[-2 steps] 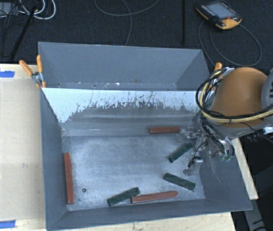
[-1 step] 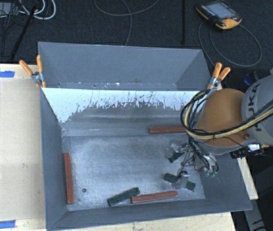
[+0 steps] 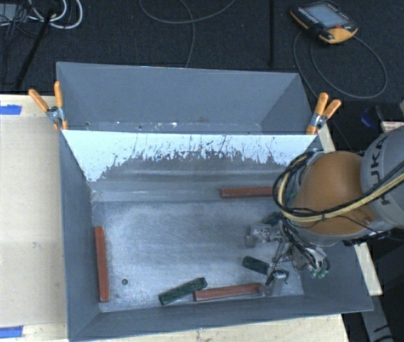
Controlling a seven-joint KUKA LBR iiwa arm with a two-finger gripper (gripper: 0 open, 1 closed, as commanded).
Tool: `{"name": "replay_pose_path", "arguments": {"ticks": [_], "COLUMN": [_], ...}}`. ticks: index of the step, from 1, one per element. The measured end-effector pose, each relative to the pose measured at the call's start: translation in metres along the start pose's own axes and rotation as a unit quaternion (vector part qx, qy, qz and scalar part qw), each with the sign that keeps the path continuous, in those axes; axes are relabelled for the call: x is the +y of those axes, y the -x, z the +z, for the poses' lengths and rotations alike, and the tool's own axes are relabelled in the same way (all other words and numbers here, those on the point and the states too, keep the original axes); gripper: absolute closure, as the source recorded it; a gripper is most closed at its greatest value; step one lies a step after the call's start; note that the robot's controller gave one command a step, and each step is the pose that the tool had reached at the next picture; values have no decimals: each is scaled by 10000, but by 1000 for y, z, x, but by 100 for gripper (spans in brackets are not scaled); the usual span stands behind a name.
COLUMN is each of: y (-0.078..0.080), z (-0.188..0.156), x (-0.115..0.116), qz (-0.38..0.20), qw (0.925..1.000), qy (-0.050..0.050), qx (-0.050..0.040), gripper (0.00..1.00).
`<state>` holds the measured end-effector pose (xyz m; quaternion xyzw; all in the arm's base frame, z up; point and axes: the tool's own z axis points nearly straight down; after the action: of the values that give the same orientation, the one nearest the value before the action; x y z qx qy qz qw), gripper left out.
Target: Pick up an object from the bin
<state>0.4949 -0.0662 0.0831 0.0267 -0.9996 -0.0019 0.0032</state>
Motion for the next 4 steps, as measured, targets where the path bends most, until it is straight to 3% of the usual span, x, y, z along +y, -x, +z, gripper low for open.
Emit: {"name": "replay_pose_path", "arguments": {"ticks": [1, 2, 3, 4], "y": [-10, -10, -10, -10], "z": [11, 11, 11, 11], "x": [-2, -2, -2, -2], "qz": [-2533, -2539, -2540, -2544], "qw": [9674, 9672, 9672, 9671], "qy": [-28, -29, -30, -30], "qx": [-39, -39, -40, -40], "gripper": [100, 100, 0, 100]}}
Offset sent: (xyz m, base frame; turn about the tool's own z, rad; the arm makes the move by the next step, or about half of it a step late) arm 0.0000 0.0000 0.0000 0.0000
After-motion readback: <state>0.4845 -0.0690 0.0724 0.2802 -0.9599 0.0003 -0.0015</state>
